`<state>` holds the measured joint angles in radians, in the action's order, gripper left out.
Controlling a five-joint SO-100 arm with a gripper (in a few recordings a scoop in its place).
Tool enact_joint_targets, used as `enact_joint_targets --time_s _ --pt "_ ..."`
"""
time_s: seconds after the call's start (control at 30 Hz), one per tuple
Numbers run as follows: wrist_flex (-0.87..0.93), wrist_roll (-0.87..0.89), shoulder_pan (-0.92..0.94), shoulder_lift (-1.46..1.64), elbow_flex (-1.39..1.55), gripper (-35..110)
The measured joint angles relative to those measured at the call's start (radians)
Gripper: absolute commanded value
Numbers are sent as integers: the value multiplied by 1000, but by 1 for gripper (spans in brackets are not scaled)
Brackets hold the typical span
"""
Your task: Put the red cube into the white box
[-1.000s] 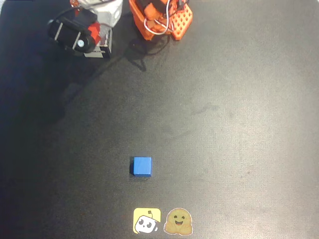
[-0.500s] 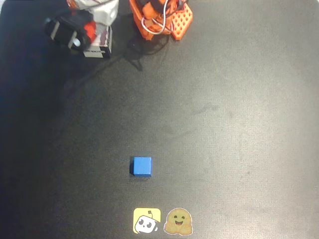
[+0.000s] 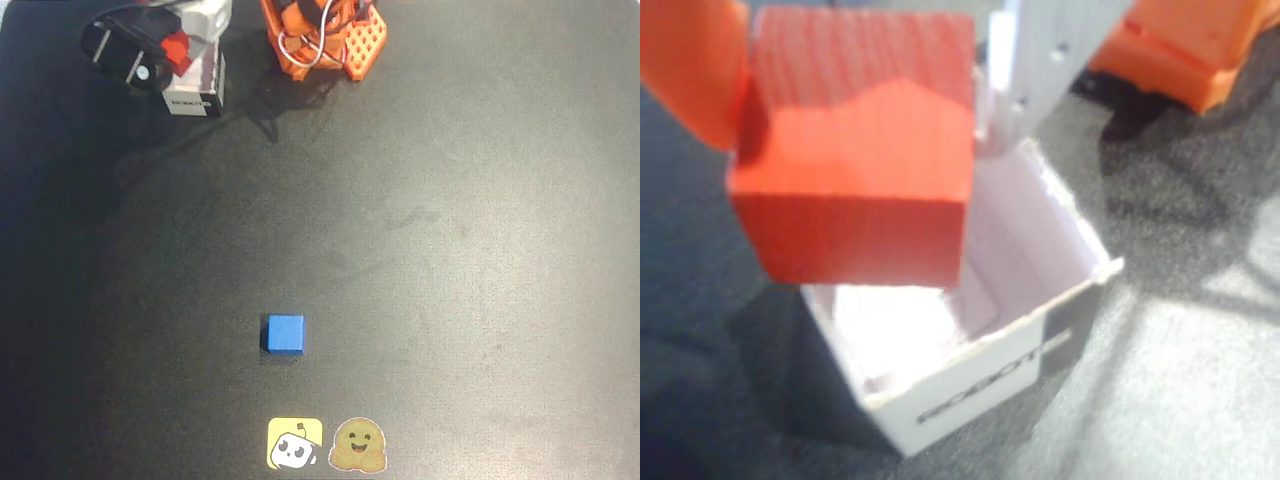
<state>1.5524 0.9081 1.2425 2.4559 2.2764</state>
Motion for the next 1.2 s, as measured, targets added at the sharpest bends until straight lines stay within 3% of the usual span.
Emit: enact_joint_targets --time_s 0.53,1.03,1.2 --pt "0 23 0 58 31 4" --pt "-15 32 -38 101 54 22" --pt "-17 31 -49 104 55 21"
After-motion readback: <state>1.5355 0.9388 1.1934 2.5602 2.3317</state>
